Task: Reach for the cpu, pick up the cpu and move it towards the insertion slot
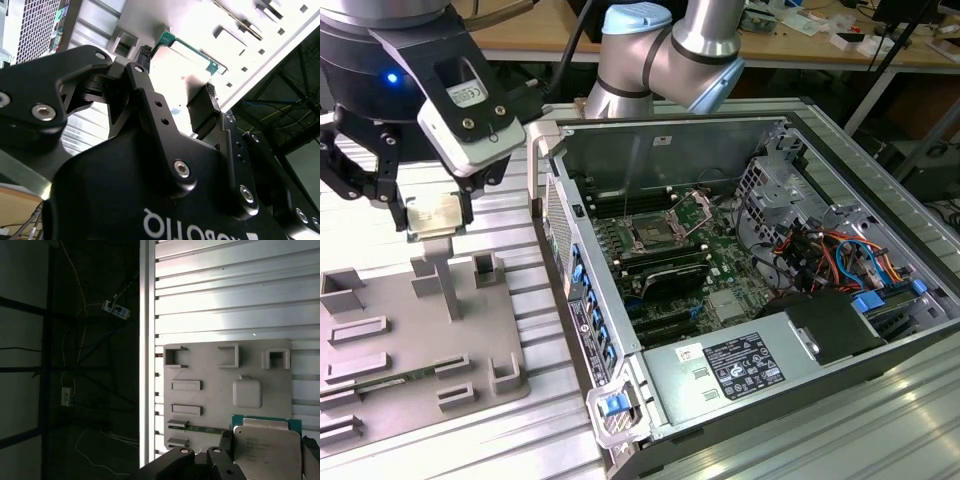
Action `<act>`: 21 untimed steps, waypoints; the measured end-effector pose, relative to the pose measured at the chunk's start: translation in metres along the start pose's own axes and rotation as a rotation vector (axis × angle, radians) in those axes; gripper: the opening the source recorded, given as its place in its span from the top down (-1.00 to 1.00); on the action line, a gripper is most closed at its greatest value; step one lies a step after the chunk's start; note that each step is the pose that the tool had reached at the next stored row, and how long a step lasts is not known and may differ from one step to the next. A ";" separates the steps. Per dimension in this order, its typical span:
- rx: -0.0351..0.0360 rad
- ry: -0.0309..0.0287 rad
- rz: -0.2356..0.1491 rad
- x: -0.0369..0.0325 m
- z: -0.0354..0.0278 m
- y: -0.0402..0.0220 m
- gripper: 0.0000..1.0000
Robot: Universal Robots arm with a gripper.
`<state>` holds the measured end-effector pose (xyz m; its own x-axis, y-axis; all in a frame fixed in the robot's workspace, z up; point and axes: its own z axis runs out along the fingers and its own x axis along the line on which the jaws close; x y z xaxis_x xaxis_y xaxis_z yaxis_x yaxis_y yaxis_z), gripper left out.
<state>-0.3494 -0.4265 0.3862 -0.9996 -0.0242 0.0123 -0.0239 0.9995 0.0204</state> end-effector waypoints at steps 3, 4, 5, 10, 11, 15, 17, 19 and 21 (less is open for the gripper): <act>0.0000 0.0000 0.000 -0.0007 0.0000 0.0000 -0.09; 0.0000 0.0000 0.000 -0.0007 0.0000 0.0000 -0.09; 0.0000 0.0000 0.000 -0.0007 0.0000 0.0000 -0.09; 0.0000 0.0000 0.000 -0.0008 0.0000 0.0000 -0.09; 0.0000 -0.0006 0.000 -0.0008 0.0000 0.0000 -0.09; 0.0001 -0.0034 0.000 -0.0036 0.0000 -0.0001 -0.09; 0.0001 -0.0042 0.000 -0.0109 -0.0001 -0.0003 -0.09; 0.0001 -0.0045 0.000 -0.0161 -0.0001 -0.0004 -0.09; 0.0001 -0.0046 0.000 -0.0188 -0.0002 -0.0004 -0.09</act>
<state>-0.3306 -0.4264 0.3861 -0.9997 -0.0241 0.0077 -0.0240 0.9995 0.0203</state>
